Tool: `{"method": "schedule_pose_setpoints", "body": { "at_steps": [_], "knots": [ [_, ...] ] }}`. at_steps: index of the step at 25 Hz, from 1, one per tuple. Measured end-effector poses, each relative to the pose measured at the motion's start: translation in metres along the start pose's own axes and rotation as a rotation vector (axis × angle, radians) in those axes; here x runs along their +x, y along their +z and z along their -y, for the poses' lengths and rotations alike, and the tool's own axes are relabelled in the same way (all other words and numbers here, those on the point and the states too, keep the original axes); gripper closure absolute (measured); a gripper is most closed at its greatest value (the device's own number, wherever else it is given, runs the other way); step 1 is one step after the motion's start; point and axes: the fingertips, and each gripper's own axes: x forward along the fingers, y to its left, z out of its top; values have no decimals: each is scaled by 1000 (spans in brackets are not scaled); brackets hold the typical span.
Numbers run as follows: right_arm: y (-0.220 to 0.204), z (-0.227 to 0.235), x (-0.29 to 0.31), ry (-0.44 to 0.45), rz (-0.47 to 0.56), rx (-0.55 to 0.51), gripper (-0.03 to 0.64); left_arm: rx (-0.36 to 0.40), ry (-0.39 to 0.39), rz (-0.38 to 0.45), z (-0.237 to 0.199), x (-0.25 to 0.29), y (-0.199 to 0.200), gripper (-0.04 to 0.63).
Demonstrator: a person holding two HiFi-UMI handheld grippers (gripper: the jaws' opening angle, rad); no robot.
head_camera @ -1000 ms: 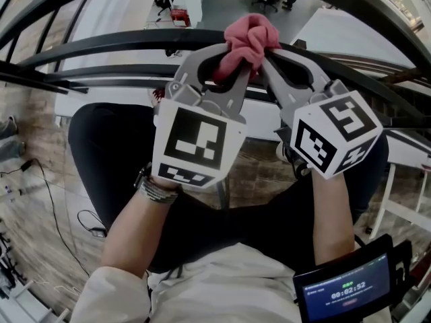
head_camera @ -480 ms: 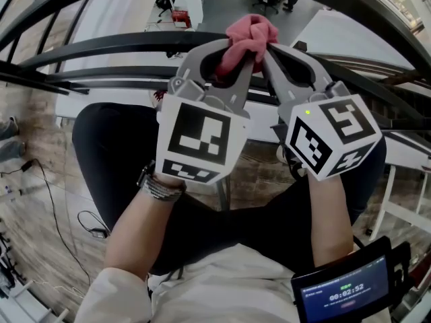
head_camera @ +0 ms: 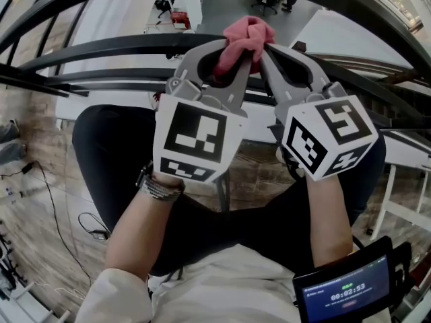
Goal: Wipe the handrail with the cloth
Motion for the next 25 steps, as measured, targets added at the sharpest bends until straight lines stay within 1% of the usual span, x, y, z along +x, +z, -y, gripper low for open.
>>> {"method": "schedule_pose_setpoints", "body": {
  "at_steps": [6, 13, 25],
  "knots": [
    [-1, 2, 1, -15, -6, 2, 615, -2, -6, 0, 0, 1, -1, 565],
    [-2, 6, -4, -32, -4, 3, 615, 14, -11, 3, 4, 2, 0, 565],
    [-5, 20, -14, -60, -1, 12, 615, 6, -29, 3, 12, 10, 3, 564]
  ]
}}
